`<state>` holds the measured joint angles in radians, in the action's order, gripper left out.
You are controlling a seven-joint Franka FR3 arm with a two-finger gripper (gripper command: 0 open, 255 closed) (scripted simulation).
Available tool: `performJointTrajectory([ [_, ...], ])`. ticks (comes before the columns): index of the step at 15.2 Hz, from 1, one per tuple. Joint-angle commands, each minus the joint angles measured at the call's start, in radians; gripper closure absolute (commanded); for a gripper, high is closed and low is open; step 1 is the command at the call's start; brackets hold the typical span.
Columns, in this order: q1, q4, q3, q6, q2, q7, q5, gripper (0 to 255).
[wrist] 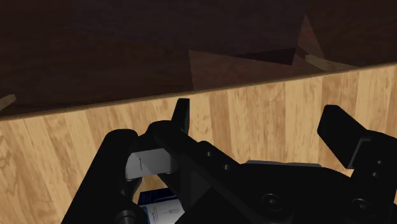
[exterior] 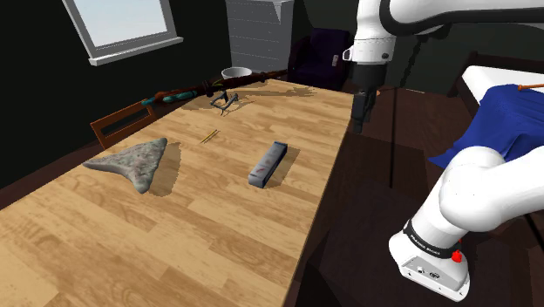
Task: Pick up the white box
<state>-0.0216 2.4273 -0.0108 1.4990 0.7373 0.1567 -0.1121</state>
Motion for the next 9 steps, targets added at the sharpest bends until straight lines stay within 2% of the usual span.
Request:
performJointTrajectory([
  [1, 0.0, 0.0, 0.0, 0.0, 0.0, 0.0, 0.0, 0],
  [9, -0.041, 0.045, 0.159, 0.293, -0.178, -0.339, -0.093, 0],
])
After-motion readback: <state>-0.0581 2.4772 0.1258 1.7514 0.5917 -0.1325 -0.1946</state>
